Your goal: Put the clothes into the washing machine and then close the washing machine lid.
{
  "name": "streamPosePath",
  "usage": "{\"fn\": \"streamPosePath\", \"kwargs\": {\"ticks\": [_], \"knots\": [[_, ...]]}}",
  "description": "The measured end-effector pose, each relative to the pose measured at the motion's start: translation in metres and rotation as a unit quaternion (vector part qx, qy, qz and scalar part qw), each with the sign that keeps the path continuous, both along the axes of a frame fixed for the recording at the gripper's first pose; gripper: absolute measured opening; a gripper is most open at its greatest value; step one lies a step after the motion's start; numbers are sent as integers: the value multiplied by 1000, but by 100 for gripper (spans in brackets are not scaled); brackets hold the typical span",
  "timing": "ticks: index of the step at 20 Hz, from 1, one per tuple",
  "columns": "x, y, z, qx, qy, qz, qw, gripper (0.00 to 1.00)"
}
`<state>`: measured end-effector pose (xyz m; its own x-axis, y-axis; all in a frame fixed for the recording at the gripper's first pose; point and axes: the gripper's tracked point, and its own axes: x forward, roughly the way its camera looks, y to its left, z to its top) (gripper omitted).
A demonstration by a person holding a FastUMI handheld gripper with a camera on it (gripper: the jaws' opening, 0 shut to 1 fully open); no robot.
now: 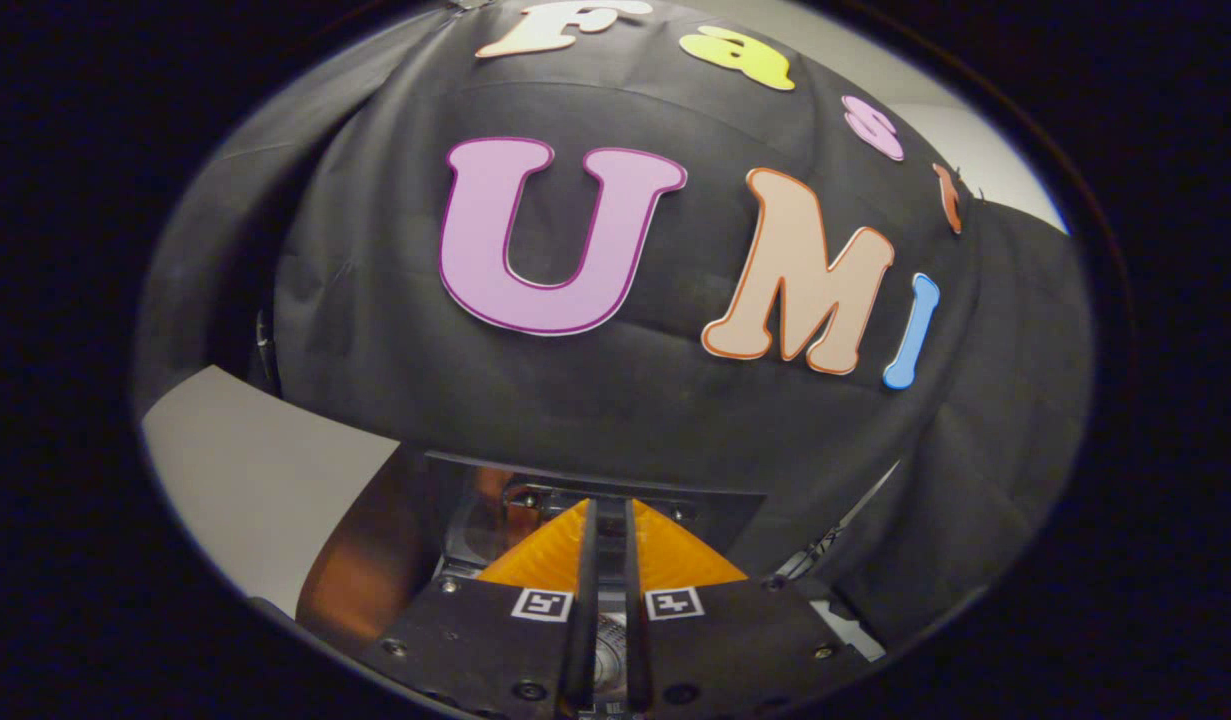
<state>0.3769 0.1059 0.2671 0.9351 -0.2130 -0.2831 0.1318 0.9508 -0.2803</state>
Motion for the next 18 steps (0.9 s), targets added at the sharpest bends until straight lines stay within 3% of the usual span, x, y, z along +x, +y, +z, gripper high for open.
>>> {"fn": "streamPosePath", "kwargs": {"ticks": [10, 13, 18], "knots": [[13, 12, 0, 4, -7, 13, 1000, 15], [19, 13, 4, -1, -14, 14, 1000, 24], [39, 18, 4, 2, -22, 22, 1000, 73]]}}
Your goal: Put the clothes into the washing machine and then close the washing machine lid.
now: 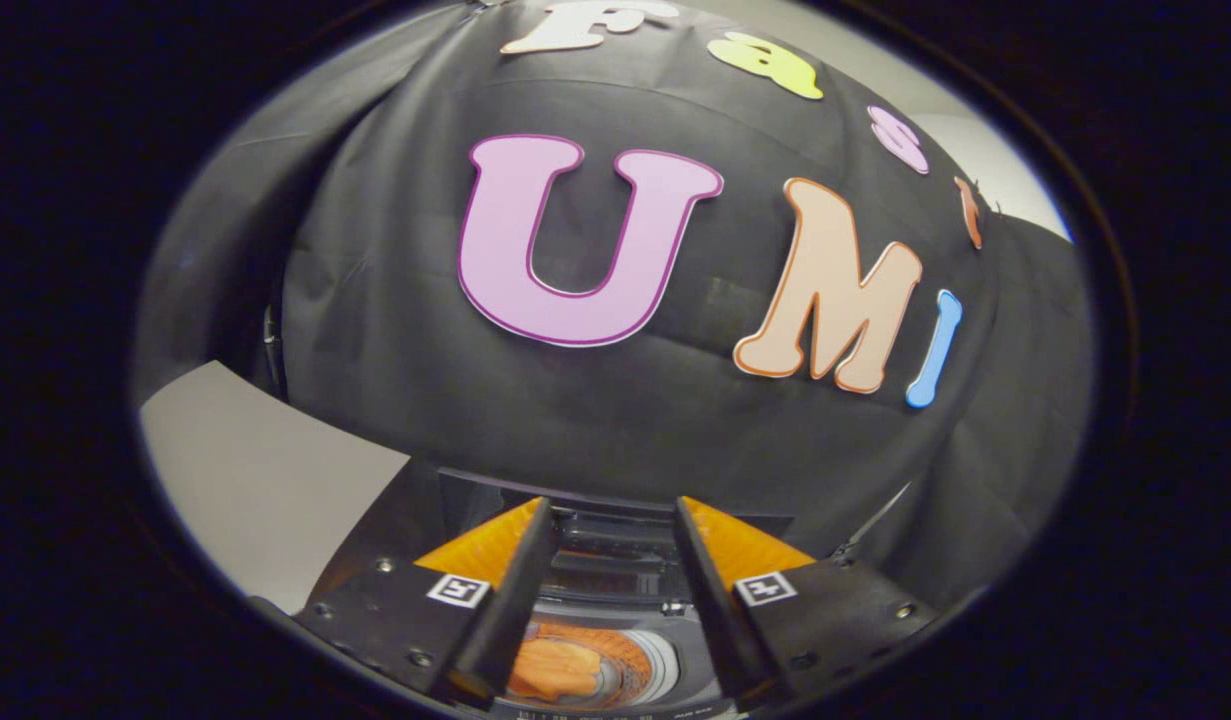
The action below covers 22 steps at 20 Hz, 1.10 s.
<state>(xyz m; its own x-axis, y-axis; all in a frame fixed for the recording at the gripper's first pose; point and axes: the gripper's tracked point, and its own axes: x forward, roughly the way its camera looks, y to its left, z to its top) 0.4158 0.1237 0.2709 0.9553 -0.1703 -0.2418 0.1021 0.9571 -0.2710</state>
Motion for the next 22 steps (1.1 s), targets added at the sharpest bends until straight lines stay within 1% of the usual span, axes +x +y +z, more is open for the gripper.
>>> {"fn": "streamPosePath", "kwargs": {"ticks": [2, 3, 7, 10, 13, 15, 17, 19, 20, 22], "knots": [[14, 1, 6, 16, -16, 0, 1000, 93], [23, 2, 8, 27, -23, 2, 999, 95], [57, -1, 2, 48, -29, -10, 998, 96], [80, 0, -12, 68, -20, -7, 997, 98], [96, -10, -36, 76, -3, -16, 997, 97], [102, -14, -53, 96, 11, -21, 995, 97], [101, -15, -76, 124, 38, -24, 991, 97], [98, -14, -68, 111, 21, -8, 994, 98], [94, -13, -74, 112, 34, -7, 993, 98], [90, -14, -71, 120, 26, -5, 992, 98]]}}
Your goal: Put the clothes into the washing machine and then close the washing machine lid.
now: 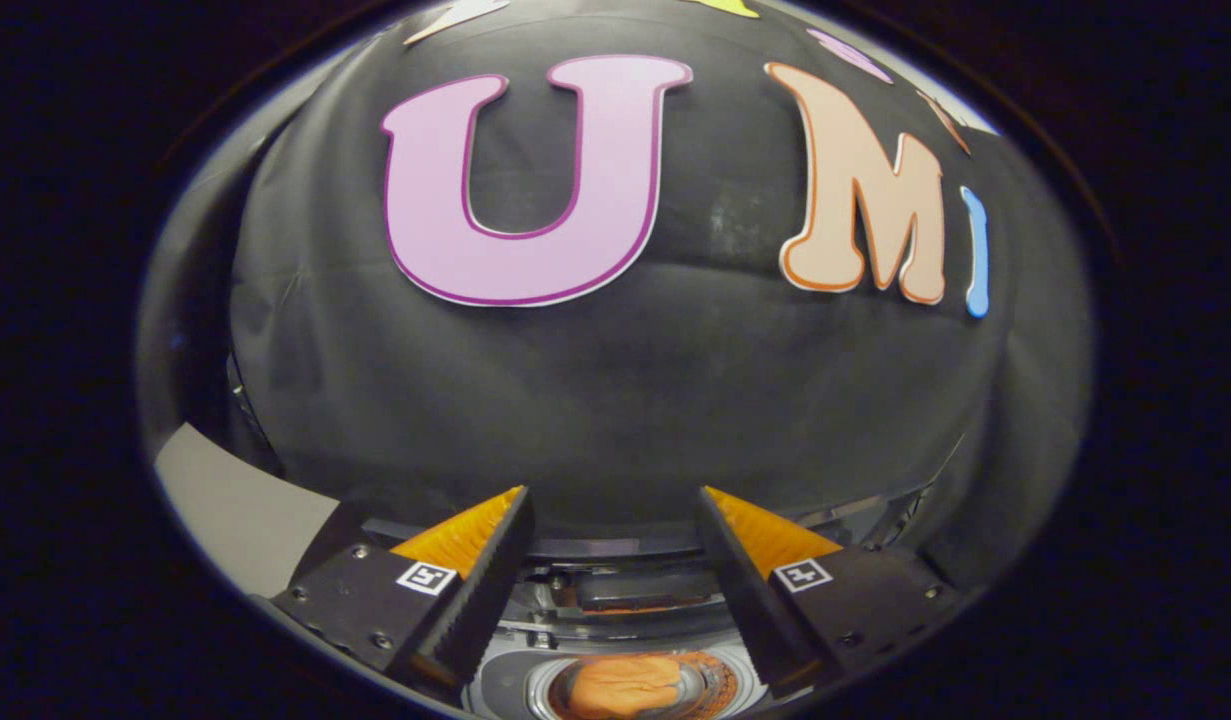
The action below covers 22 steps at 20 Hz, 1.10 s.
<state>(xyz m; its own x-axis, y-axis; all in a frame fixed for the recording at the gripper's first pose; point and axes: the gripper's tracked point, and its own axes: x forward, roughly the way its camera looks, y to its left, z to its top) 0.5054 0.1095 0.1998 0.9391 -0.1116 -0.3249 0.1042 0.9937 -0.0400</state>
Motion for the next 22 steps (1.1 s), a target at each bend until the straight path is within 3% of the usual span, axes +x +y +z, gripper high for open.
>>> {"fn": "streamPosePath", "kwargs": {"ticks": [14, 22], "knots": [[-98, 2, -9, 2, -43, 14, 999, 99], [-153, -8, -58, 44, -34, 9, 998, 98]]}}
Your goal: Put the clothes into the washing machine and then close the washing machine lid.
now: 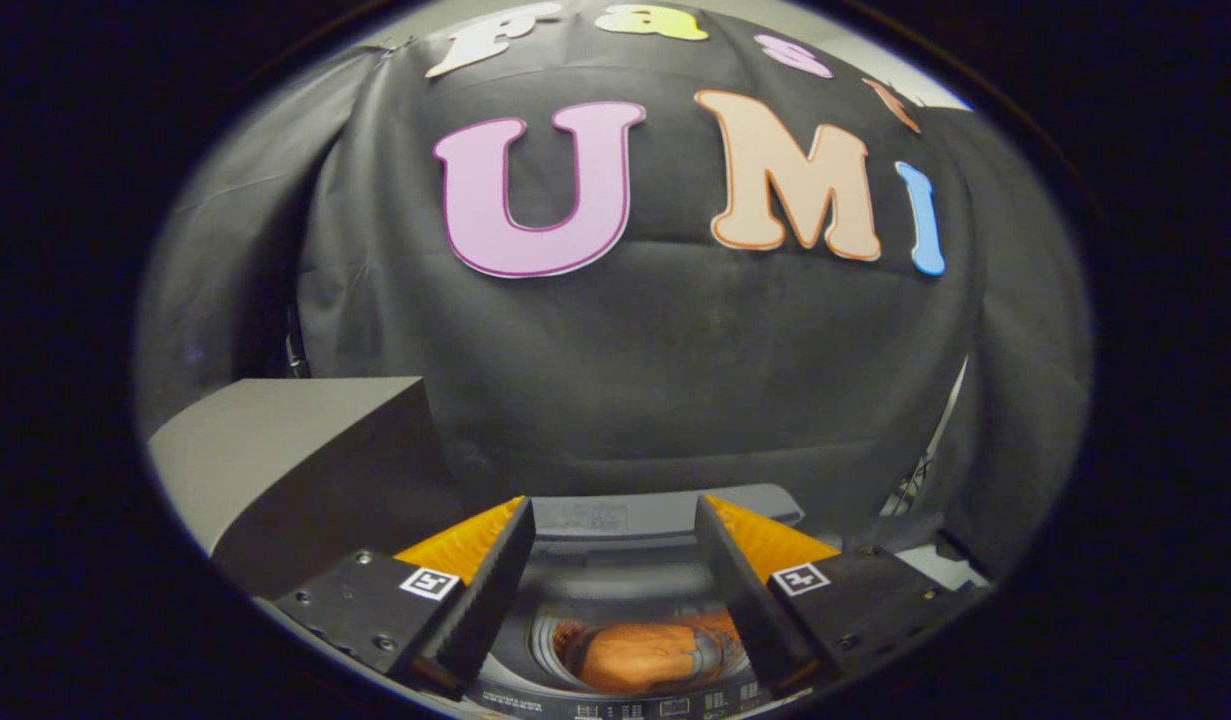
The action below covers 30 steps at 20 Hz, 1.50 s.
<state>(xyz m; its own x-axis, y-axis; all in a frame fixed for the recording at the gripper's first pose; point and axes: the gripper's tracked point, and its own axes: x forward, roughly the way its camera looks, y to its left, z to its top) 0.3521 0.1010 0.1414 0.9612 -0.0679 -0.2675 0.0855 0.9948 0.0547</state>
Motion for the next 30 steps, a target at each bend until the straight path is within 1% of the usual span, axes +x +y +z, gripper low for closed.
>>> {"fn": "streamPosePath", "kwargs": {"ticks": [3, 5, 9, 13, 16, 22, 25, 30], "knots": [[-7, -10, -9, 30, 1, -3, 1000, 98], [-12, -20, -11, 36, 1, -9, 999, 98], [-24, -34, -7, 32, -10, -9, 999, 97], [-36, -45, 3, 19, -32, -1, 999, 97], [-48, -50, 16, 19, -59, 14, 998, 97], [-87, -56, 33, -5, -102, 51, 993, 97], [-112, -55, 34, -3, -116, 73, 991, 97], [-163, -56, 17, -3, -122, 106, 987, 97]]}}
